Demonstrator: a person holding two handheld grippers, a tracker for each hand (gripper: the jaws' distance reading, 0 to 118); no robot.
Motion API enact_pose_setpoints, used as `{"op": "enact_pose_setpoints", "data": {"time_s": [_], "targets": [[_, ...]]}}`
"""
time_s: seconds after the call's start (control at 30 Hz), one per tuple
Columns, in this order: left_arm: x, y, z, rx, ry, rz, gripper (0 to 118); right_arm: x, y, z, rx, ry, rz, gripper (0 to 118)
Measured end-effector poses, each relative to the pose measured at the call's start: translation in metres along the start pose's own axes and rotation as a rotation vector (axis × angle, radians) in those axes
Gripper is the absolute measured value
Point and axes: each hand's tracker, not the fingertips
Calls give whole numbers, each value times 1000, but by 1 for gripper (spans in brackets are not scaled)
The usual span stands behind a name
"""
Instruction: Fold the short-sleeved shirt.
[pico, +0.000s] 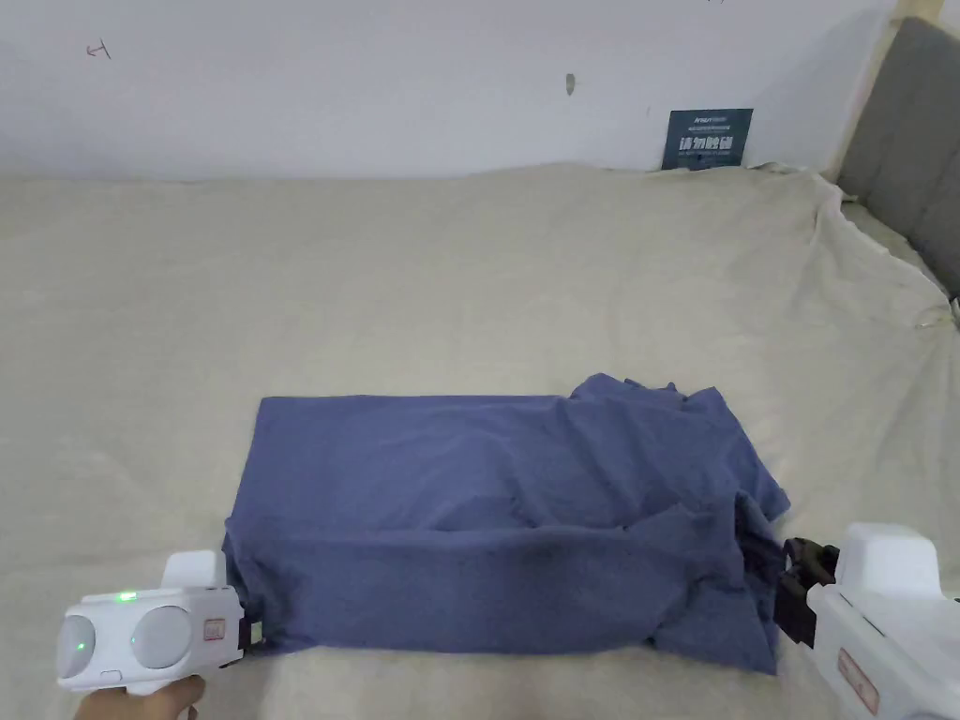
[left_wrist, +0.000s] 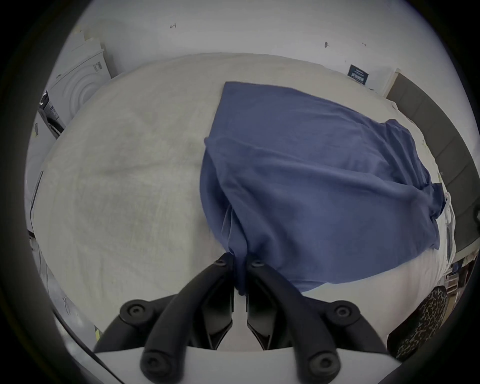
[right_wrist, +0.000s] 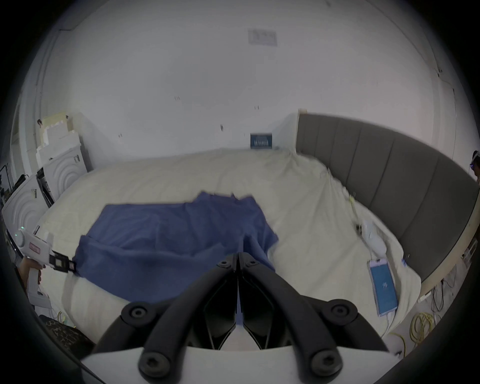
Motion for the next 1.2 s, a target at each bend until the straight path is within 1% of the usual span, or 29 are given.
{"op": "enact_pose_setpoints", "data": {"time_s": [0.03,0.07,0.1,0.13,0.17,0.2,0.23,0.27,0.3,0.33,0.4,0.47,0.53,0.57,0.6,0.63,0.73,0.77,0.9,1.0,1.1,1.2], "targets": [[-2,1,5,15,-10,14,5,4,-4,-12,-60,3,-11,2],[-5,2,12,33,-22,35,5,8,-10,-22,-84,7,-44,8],[-9,4,17,57,-39,50,5,12,-16,-34,-119,18,-66,17],[-11,6,22,66,-50,60,5,15,-20,-43,-162,24,-72,38],[-14,8,28,74,-61,74,5,17,-26,-55,-203,25,-76,53],[-17,10,32,84,-74,86,5,19,-32,-66,-246,31,-75,63],[-20,12,35,89,-81,94,5,20,-36,-76,-288,34,-88,66],[-21,13,37,95,-83,104,5,21,-41,-85,-335,38,-88,66],[-22,14,39,103,-85,113,5,20,-46,-91,-347,36,-91,66],[-22,14,40,112,-85,115,5,21,-50,-95,-323,35,-95,66],[-22,15,39,111,-91,120,5,21,-56,-107,-357,36,-99,66],[-20,14,38,108,-87,116,5,19,-61,-113,-391,49,-112,61],[-20,13,33,101,-85,113,5,19,-61,-113,-379,47,-109,59],[-20,12,32,95,-84,116,5,18,-60,-111,-370,52,-99,53],[-21,11,31,92,-83,119,5,18,-58,-108,-364,61,-84,40],[-22,9,30,90,-83,124,5,18,-57,-106,-346,85,-71,10],[-25,5,29,83,-85,141,5,14,-52,-95,-324,87,-20,8],[-27,3,30,84,-87,149,5,15,-51,-90,-299,83,-17,8],[-33,-4,37,94,-108,182,5,22,-42,-66,-238,90,-34,8],[-36,-10,45,99,-108,183,5,24,-35,-49,-207,79,-12,8],[-44,-22,54,102,-115,183,5,31,-34,-33,-198,73,-6,8],[-49,-42,63,96,-131,219,5,34,-44,-19,-214,91,-23,8]]}}
